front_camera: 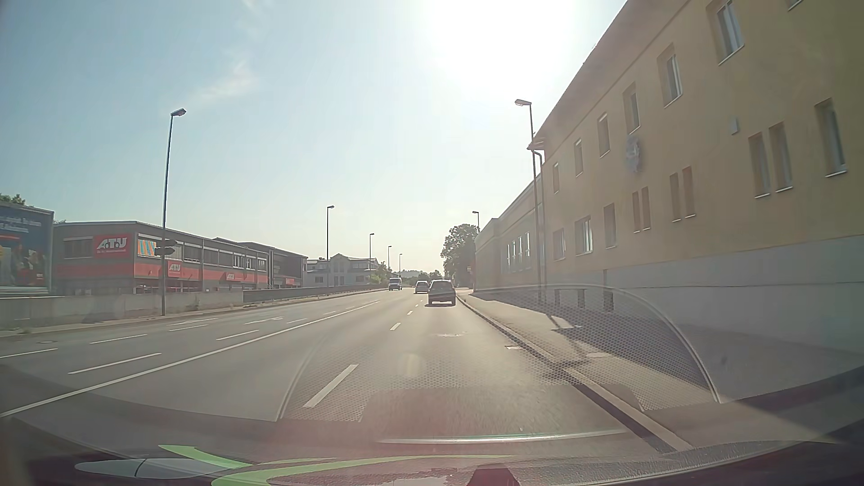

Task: Follow the waypoints while adhering to traffic rules and regulations

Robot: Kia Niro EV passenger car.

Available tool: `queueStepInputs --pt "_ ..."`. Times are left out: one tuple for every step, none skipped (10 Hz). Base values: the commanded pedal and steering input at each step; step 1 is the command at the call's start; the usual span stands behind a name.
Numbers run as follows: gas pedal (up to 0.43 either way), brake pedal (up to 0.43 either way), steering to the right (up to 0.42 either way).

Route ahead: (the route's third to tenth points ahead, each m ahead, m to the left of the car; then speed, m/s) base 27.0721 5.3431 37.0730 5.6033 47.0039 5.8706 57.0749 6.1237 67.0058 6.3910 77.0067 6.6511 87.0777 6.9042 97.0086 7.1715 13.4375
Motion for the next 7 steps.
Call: queueStepInputs --pt "0.059 0.000 -0.010" --pt "0.047 0.000 -0.010" --pt "0.047 0.000 -0.009" --pt "0.047 0.000 -0.009" --pt "0.047 0.000 -0.009" --pt "0.047 0.000 -0.008" --pt "0.047 0.000 -0.008"
